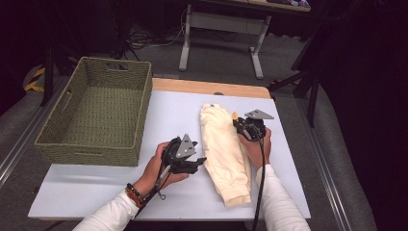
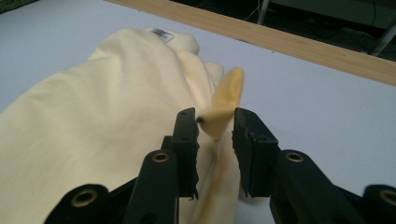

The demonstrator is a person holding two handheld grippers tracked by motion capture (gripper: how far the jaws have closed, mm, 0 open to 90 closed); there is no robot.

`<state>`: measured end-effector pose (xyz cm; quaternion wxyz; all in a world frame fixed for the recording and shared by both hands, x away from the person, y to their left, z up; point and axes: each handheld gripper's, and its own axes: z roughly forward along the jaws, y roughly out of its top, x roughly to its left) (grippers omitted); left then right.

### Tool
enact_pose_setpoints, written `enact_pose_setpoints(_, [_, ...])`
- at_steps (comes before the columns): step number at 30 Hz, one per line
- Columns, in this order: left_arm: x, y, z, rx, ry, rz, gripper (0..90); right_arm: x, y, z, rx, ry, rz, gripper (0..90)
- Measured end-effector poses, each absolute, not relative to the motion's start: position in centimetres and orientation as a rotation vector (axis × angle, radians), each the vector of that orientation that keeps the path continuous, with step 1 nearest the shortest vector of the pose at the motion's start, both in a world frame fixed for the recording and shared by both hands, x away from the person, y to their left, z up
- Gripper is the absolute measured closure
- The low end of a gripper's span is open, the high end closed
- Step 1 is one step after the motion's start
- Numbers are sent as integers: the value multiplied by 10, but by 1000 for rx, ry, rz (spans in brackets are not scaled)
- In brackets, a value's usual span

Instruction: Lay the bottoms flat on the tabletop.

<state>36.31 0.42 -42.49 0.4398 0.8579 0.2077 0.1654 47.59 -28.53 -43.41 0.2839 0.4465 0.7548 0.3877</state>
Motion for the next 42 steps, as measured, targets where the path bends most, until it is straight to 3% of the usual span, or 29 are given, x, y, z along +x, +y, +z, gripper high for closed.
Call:
enact_pose_setpoints(5, [361, 2, -444, 2218, 519, 414, 326, 445, -297, -435, 1198, 1989, 1121, 671])
enact_pose_setpoints(13, [378, -10, -461, 2213, 608, 323, 337, 399, -302, -433, 1170, 2109, 1117, 535])
enact_pose_setpoints(16, [385, -15, -465, 2204, 636, 281, 335, 383, -301, -441, 1161, 2145, 1055, 527])
enact_pose_setpoints(19, [389, -23, -467, 2221, 658, 297, 343, 370, -301, -451, 1209, 2158, 1036, 594])
enact_pose_setpoints(24, [393, -30, -467, 2243, 645, 295, 448, 362, -302, -458, 1207, 2194, 991, 675])
enact_pose_setpoints(27, [395, -28, -468, 2230, 621, 209, 613, 363, -302, -458, 1205, 2208, 994, 737])
enact_pose_setpoints(31, [396, -27, -467, 2235, 611, 191, 836, 364, -301, -457, 1196, 2226, 999, 871])
enact_pose_setpoints(42, [383, -14, -456, 2227, 601, 318, 871, 352, -310, -432, 1141, 2102, 1039, 888])
